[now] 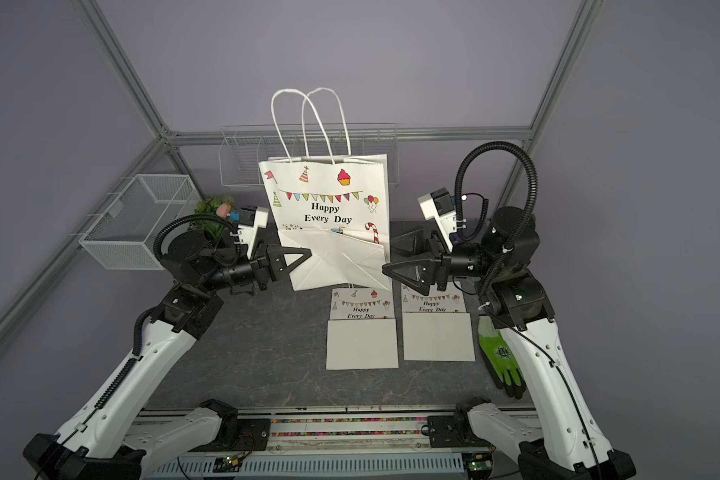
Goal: Put away the paper bag
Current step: Press the paper bag.
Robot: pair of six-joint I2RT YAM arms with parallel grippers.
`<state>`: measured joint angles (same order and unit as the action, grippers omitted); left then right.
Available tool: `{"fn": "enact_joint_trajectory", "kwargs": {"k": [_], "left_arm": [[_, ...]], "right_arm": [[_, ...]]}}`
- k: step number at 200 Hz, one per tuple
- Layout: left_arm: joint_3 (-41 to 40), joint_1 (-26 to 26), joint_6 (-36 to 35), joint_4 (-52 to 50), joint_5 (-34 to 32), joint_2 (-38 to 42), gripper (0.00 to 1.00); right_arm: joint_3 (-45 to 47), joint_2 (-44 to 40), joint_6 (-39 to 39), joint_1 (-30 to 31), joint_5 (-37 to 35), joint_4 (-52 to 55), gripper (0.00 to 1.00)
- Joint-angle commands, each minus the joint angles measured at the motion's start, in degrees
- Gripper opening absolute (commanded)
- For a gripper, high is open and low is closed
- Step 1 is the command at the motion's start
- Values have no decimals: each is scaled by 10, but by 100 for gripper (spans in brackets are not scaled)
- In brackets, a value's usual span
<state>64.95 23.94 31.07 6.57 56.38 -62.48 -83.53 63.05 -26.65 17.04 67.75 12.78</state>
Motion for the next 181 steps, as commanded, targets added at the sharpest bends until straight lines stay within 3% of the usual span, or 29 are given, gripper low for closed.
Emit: {"fn": "enact_joint_trajectory", "kwargs": {"k": [1, 31, 46, 123, 161, 181], "left_arm": [[-7, -4, 79, 96, 30, -13, 0], [11, -4, 78, 75, 51, -25, 0], [13, -4, 71, 62, 59, -27, 0], [0, 9, 34, 11, 73, -28, 0], [-1, 10, 19, -18, 63, -24, 0], [-5, 9, 15, -26, 55, -18, 0]], "right_arm": [[-23, 32, 66, 13, -28, 77, 89], [-37, 46, 92, 36, -59, 96, 91], [-43, 49, 107, 43, -76, 107, 100], [-67, 85, 132, 61, -95, 147, 51], [-68, 89, 149, 62, -138, 188, 16], [-59, 84, 147, 63, -146, 190, 7]]}}
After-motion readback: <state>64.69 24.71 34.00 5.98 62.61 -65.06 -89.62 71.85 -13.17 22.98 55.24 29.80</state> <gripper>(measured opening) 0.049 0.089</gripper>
